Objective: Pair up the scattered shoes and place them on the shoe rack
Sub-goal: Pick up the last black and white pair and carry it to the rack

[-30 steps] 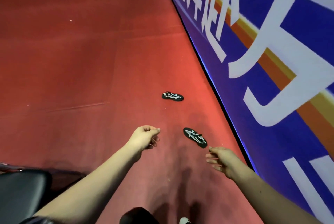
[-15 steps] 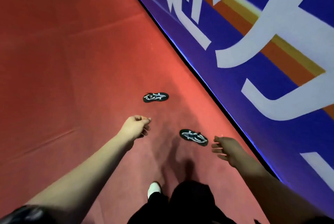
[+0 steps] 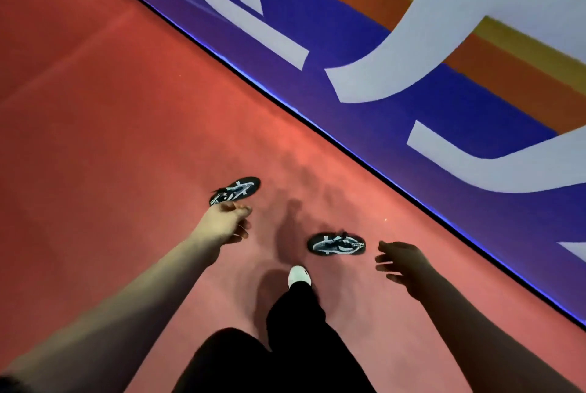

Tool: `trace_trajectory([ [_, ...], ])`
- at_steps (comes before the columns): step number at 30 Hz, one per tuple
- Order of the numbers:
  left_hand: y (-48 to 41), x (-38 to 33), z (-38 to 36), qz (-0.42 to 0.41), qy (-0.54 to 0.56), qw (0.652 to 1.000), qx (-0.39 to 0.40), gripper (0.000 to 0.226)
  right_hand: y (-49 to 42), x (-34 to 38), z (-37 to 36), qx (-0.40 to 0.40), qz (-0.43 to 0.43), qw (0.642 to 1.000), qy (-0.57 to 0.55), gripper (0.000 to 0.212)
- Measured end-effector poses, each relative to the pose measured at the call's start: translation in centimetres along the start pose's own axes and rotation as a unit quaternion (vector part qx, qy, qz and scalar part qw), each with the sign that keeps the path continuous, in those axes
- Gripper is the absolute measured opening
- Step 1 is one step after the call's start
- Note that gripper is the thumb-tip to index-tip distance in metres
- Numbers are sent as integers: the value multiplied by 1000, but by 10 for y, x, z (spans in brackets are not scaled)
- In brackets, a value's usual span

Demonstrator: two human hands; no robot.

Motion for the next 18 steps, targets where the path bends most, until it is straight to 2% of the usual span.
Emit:
trace_trajectory([
  [3,-65,4,-6,-4,-67,997,26,6,-43,6,-19,-12,-19,1000,19,18],
  [8,-191,55,-48,0,-166,983,73,9,-143,-16,-64,-24,-34,996,81,18],
  [12,-301,120,-100,-1,-225,966,132,11,-245,-53,-111,-63,-28,977,202,22],
  [15,-367,168,-126,-20,-285,942,178,8,-305,-89,-149,-77,-16,948,307,37],
  [18,-412,220,-135,-30,-330,920,208,6,-347,-132,-189,-40,-12,901,433,65],
])
Point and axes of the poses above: each hand's wrist, its own y-axis away from the middle knuckle, its own z-axis out of the back of the hand, x = y × z, the point moved 2 cm from there along -y, towards the middle knuckle, and after that the axes turned 2 degrees about -x, right-handed, at the moved point
